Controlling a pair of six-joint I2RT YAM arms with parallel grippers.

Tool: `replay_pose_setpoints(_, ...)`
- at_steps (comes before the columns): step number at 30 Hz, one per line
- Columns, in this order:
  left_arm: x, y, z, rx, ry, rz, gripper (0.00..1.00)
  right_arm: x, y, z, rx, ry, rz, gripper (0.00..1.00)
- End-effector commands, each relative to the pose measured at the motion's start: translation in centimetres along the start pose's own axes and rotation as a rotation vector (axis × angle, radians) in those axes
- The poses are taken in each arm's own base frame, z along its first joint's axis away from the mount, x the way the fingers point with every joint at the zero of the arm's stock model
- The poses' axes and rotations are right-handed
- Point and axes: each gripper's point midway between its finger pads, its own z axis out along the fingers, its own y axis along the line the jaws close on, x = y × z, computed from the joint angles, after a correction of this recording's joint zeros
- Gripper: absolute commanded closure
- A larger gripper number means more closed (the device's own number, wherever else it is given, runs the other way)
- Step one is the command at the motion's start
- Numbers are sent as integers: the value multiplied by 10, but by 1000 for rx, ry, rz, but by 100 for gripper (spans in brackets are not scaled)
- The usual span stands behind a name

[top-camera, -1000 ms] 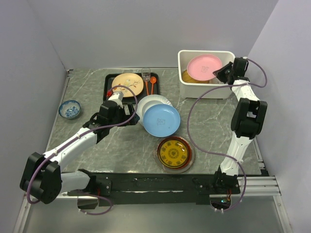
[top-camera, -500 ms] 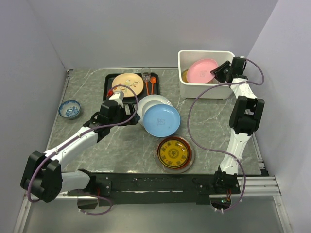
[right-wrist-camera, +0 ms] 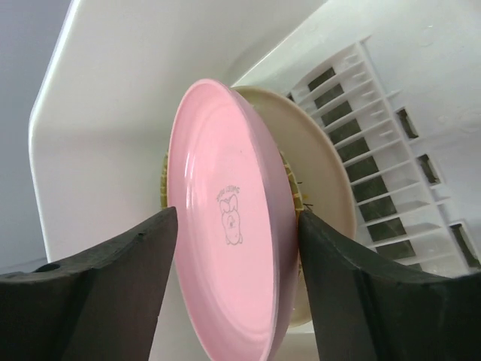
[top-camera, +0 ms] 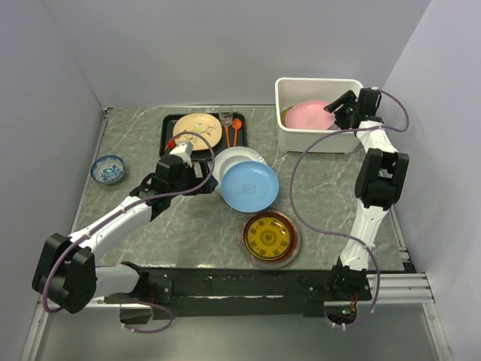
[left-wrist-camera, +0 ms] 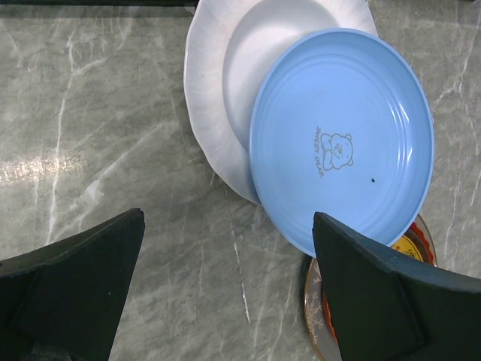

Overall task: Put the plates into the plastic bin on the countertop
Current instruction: Place the plate in the plastic bin, then pick up the plate at the center of the board.

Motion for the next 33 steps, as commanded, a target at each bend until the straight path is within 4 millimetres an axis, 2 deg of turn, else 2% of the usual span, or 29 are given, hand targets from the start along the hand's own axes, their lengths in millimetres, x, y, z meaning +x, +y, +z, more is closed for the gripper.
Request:
replay_pose_setpoints(1, -22, -18, -3, 52, -57, 15, 1, -36, 36, -32, -33, -127, -52, 25)
replay_pose_setpoints(2, -22, -19, -4, 55, -59, 16, 1, -44, 45, -43, -39, -158, -61, 24)
replay_pose_setpoints(4, -22, -19, -5, 58, -61, 14, 1, -51, 38, -52, -6, -225, -54, 20)
replay_pose_setpoints(7, -24, -21, -8, 61, -69, 17, 1, -64, 54, -77, -41, -300, -53, 18)
replay_pose_setpoints(11, -24, -21, -11, 62, -74, 14, 1, -74, 92, -115, -137, -360, -69, 17)
replay_pose_setpoints(15, -22, -22, -14, 72, -79, 8, 1, -70, 124, -141, -210, -358, -94, 17)
replay_pose_setpoints(16, -22, -23, -15, 74, -81, 9, 1, -67, 136, -149, -238, -354, -106, 17)
replay_pose_setpoints(19, -22, -23, -17, 79, -85, 7, 1, -58, 154, -165, -278, -333, -132, 17)
replay_pose_setpoints(21, -22, -24, -19, 83, -90, 7, 1, -42, 159, -169, -284, -297, -148, 17)
replay_pose_setpoints(22, -22, -24, -20, 86, -92, 8, 1, -40, 167, -183, -305, -308, -153, 17)
replay_pose_setpoints(23, -21, -25, -20, 90, -90, 7, 1, -24, 161, -181, -304, -283, -148, 17)
replay_pose_setpoints(27, -19, -27, -20, 105, -86, 9, 1, 1, 164, -205, -349, -283, -159, 17)
replay_pose_setpoints(28, -20, -28, -19, 110, -88, 11, 1, 13, 158, -211, -346, -268, -158, 17)
replay_pose_setpoints(29, -19, -29, -18, 117, -84, 8, 1, 21, 161, -217, -371, -261, -166, 17)
replay_pose_setpoints(32, -18, -32, -15, 130, -80, 13, 1, 45, 147, -228, -368, -233, -169, 15)
replay_pose_setpoints(33, -14, -32, -12, 131, -65, 13, 1, 56, 154, -238, -396, -224, -181, 14)
